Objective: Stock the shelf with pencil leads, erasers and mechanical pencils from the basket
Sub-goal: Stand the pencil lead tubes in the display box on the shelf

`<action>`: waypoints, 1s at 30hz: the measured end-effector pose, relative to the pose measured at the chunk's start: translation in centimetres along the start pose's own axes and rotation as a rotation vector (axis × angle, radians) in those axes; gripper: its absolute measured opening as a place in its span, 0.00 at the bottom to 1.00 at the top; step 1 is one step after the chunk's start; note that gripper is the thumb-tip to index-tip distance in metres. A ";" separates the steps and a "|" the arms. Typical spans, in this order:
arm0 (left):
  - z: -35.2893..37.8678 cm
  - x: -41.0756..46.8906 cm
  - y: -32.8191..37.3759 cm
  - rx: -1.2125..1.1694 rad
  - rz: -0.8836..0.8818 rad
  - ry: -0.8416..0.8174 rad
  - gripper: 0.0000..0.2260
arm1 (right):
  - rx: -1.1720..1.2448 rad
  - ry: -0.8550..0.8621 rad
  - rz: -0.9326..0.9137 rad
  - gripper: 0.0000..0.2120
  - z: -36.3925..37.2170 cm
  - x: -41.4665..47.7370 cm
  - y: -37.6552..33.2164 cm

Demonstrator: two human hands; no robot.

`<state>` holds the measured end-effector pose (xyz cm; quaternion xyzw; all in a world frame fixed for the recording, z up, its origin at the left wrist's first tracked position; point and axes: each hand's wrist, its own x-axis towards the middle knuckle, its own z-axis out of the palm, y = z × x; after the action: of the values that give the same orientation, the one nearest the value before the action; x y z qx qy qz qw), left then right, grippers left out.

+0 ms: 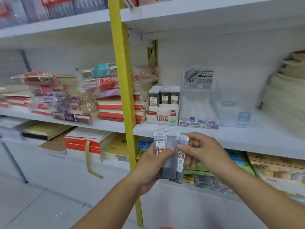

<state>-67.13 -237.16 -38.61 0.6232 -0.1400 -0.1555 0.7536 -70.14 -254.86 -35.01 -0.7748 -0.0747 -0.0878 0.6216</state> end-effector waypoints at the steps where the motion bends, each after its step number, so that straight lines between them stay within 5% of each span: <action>1: 0.0 0.2 -0.1 -0.007 0.017 0.029 0.18 | 0.010 0.020 0.000 0.13 0.0 0.3 0.0; 7: -1.1 2.6 1.2 -0.008 0.197 0.249 0.11 | 0.091 0.196 -0.080 0.10 -0.4 2.3 -0.7; 13: -3.7 4.1 3.9 -0.127 0.330 0.211 0.08 | -0.041 0.315 -0.394 0.05 -1.7 7.9 -6.4; 16: -4.4 4.6 4.0 -0.156 0.321 0.224 0.09 | -0.300 0.341 -0.496 0.10 -1.7 11.7 -8.7; 21: -4.7 5.3 3.8 -0.165 0.326 0.262 0.11 | -0.762 0.226 -0.411 0.07 -0.6 16.5 -8.8; 25: -4.5 5.7 3.8 -0.172 0.335 0.257 0.11 | -0.848 0.174 -0.311 0.13 -0.3 18.0 -8.0; 30: -4.7 5.7 3.6 -0.184 0.316 0.229 0.11 | -1.136 0.247 -0.463 0.12 0.0 18.5 -7.6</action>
<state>-59.78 -234.69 -35.78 0.5358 -0.1349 0.0245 0.8332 -53.87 -253.09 -23.55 -0.9322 -0.1100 -0.3352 0.0816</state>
